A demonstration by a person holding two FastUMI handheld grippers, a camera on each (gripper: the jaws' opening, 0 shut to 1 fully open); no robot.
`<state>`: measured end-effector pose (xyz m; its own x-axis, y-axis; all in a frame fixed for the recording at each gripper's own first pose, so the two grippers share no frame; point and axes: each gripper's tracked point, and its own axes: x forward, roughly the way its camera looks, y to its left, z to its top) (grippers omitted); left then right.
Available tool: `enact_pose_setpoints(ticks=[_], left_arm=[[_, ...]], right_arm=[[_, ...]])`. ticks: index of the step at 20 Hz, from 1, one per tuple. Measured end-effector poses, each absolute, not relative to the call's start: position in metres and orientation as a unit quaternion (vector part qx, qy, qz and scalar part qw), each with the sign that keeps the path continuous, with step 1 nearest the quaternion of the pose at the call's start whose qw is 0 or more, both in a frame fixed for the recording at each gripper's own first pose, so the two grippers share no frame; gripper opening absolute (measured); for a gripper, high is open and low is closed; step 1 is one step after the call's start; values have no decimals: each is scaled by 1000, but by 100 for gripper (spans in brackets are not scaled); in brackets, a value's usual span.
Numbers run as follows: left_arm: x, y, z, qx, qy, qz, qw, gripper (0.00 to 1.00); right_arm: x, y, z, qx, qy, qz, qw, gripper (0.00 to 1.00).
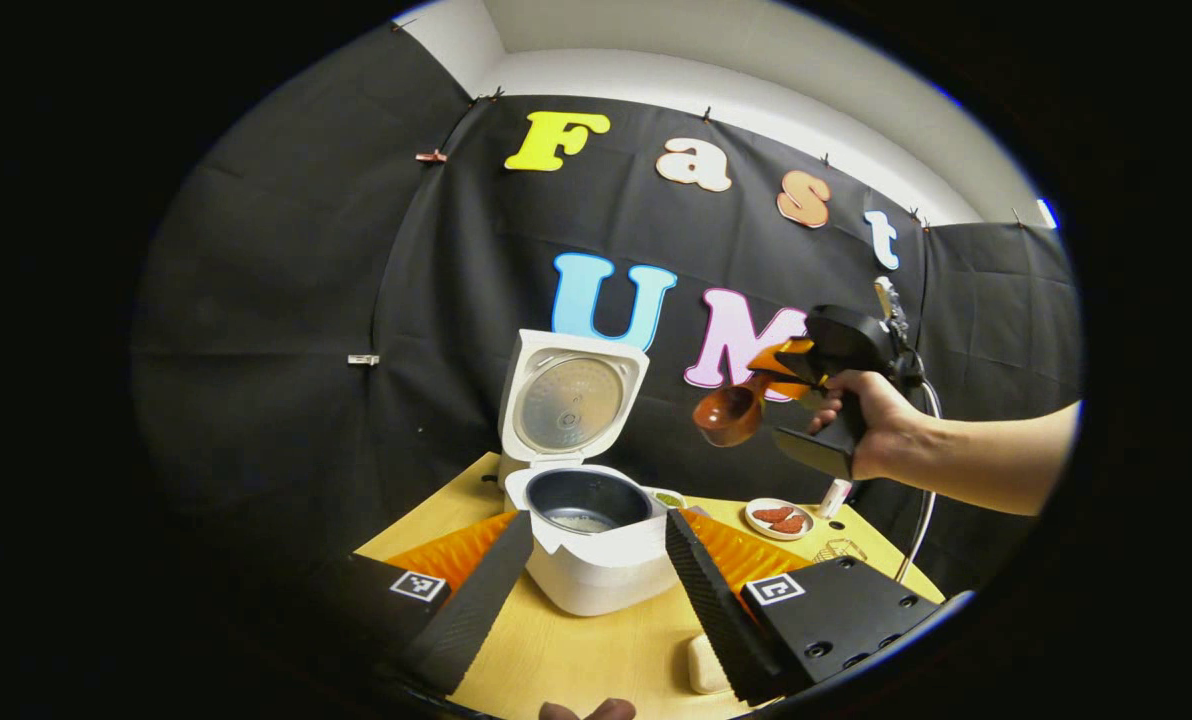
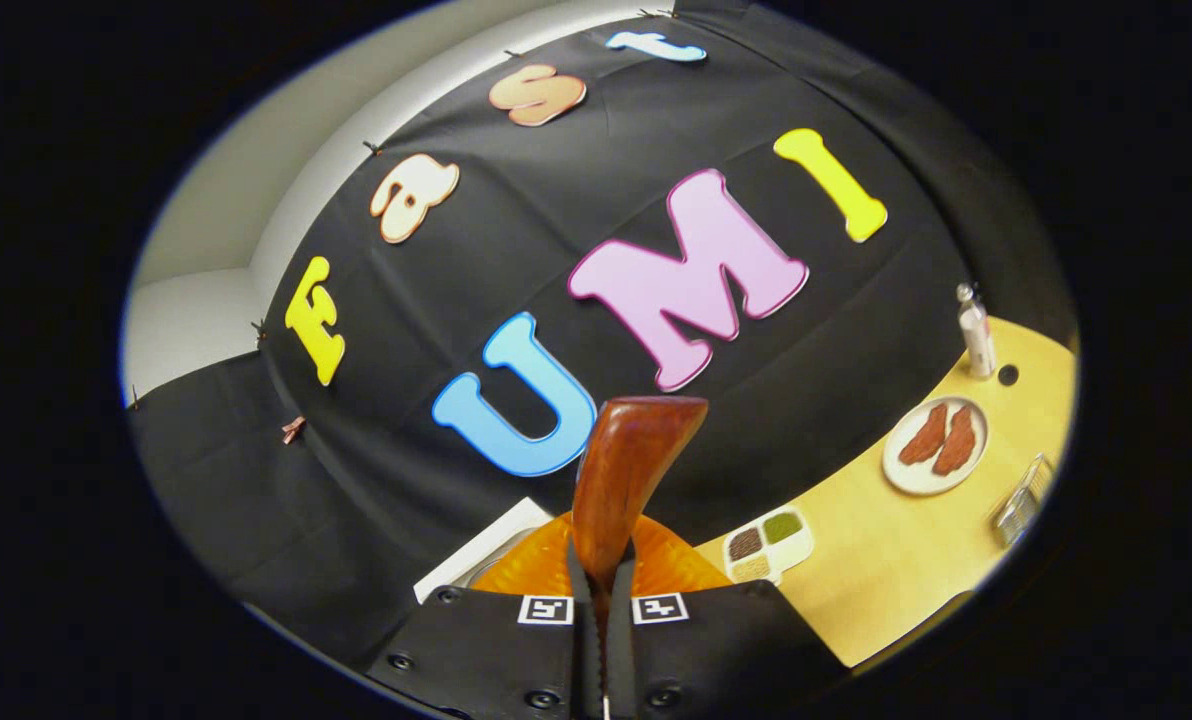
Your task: Close the left gripper, press the button to open the rice cooker; take a wooden spoon from the chopstick holder with the right hand, scoop a spoonful of rice and pour it into the rice cooker, then put the wooden spoon back into the chopstick holder.
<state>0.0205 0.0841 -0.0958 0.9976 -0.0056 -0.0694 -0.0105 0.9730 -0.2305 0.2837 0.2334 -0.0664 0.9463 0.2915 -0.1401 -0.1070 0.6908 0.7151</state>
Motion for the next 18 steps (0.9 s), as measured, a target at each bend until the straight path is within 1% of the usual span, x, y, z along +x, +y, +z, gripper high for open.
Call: enact_pose_setpoints(ticks=[4, 9, 13, 14, 17, 18], left_arm=[[22, 61, -89, -110, 32, -5, 993, 93], [24, 34, -85, -97, 36, -6, 995, 93], [26, 17, -82, -71, 36, 9, 997, 93], [27, 17, -80, -67, 35, 18, 997, 93], [31, 8, -77, -58, 38, 38, 997, 93], [32, 6, -78, -58, 42, 43, 996, 93]], right_arm=[[268, 127, -66, 343, 96, 73, 932, 7], [256, 22, -109, 288, 106, 32, 951, 7], [258, -28, -156, 270, 125, 20, 955, 7], [259, -35, -169, 266, 130, 19, 955, 12], [265, -48, -214, 243, 149, 23, 958, 12], [266, -51, -231, 233, 157, 24, 960, 7]])
